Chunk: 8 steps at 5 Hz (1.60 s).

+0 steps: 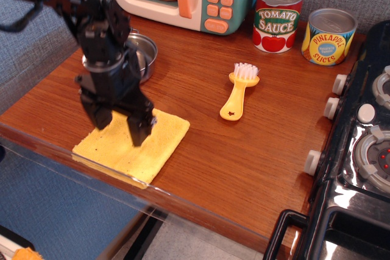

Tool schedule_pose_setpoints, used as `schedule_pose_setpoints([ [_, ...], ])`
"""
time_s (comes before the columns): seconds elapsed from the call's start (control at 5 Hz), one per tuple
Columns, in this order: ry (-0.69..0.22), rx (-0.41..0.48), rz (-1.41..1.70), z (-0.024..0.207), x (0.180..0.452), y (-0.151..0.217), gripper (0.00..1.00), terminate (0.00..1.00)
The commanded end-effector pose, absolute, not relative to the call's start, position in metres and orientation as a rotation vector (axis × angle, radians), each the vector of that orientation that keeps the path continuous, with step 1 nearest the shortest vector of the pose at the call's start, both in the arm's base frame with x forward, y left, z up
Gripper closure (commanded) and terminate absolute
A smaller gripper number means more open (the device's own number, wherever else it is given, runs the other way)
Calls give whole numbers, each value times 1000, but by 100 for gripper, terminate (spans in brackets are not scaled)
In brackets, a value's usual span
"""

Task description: PLACE THE YELLOW CLOTH AT THE RIGHT SIDE CORNER OF THE TABLE

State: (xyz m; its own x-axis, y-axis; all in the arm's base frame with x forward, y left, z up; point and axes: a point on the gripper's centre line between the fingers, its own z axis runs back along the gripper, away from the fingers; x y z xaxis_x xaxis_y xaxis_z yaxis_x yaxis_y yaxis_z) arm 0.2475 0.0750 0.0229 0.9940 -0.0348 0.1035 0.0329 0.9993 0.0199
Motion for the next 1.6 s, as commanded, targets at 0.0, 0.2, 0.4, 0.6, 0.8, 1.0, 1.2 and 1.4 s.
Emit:
schedule_pose_setpoints([
  [0.0, -125, 35, -57, 5, 248, 72, 0, 0],
  [0.2, -101, 26, -53, -1, 247, 73, 0, 0],
  [0.4, -84, 16, -58, -2, 245, 69, 0, 0],
  [0.6, -64, 20, -102, -2, 241, 49, 0, 0],
  [0.8, -62, 34, -203, -4, 242, 14, 0, 0],
  [1.0, -57, 59, -262, -5, 245, -20, 0, 0],
  [1.2, -63, 43, -288, -3, 248, -51, 0, 0],
  [1.4, -43, 18, -269, 1, 247, -80, 0, 0],
])
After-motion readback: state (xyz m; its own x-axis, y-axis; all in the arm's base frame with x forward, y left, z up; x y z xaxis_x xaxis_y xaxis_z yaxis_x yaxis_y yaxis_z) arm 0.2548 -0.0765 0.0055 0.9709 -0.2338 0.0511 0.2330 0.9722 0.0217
